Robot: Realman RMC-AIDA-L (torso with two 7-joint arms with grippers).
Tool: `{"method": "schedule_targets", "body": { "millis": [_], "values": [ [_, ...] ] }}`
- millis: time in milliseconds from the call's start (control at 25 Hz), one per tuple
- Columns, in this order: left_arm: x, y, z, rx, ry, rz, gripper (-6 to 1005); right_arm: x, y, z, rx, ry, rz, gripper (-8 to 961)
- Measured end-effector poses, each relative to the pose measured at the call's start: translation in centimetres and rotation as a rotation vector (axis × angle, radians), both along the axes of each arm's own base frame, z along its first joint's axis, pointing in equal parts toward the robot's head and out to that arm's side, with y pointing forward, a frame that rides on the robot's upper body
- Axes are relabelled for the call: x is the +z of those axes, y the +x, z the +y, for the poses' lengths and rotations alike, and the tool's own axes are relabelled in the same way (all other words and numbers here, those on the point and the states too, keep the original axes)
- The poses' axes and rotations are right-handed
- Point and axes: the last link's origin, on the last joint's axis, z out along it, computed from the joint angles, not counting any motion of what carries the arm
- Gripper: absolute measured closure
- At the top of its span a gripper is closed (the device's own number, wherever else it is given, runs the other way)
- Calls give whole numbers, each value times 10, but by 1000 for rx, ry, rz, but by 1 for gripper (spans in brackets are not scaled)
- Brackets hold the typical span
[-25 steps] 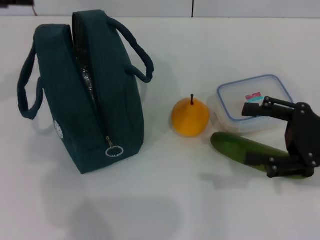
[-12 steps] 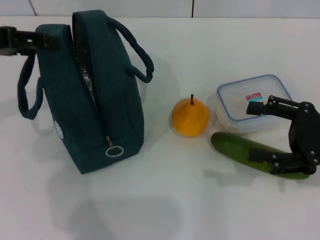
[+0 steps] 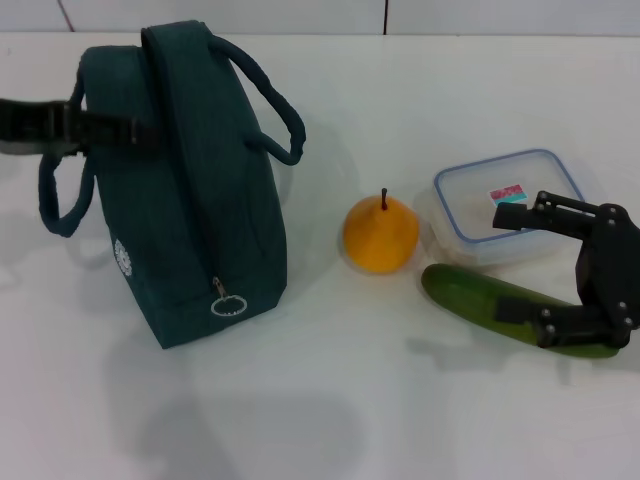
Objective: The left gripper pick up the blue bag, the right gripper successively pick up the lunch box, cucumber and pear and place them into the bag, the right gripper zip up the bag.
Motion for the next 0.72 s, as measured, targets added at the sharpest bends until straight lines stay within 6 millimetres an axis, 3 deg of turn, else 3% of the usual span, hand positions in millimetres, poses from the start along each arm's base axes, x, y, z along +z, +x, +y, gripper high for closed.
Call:
{"method": "schedule_targets", "body": {
  "millis": [400,520,720],
  "values": [
    [-4,-2,2,-13,1,29,150,-3,-1,1,-6,0,2,82],
    [-11,-3,3,-12,-14,13,354,-3,-1,1,-6,-2,4,83],
    [-15,-4,3,-3,-30,0,461,-4,-1,0,-14,-5,5,83]
  ]
}}
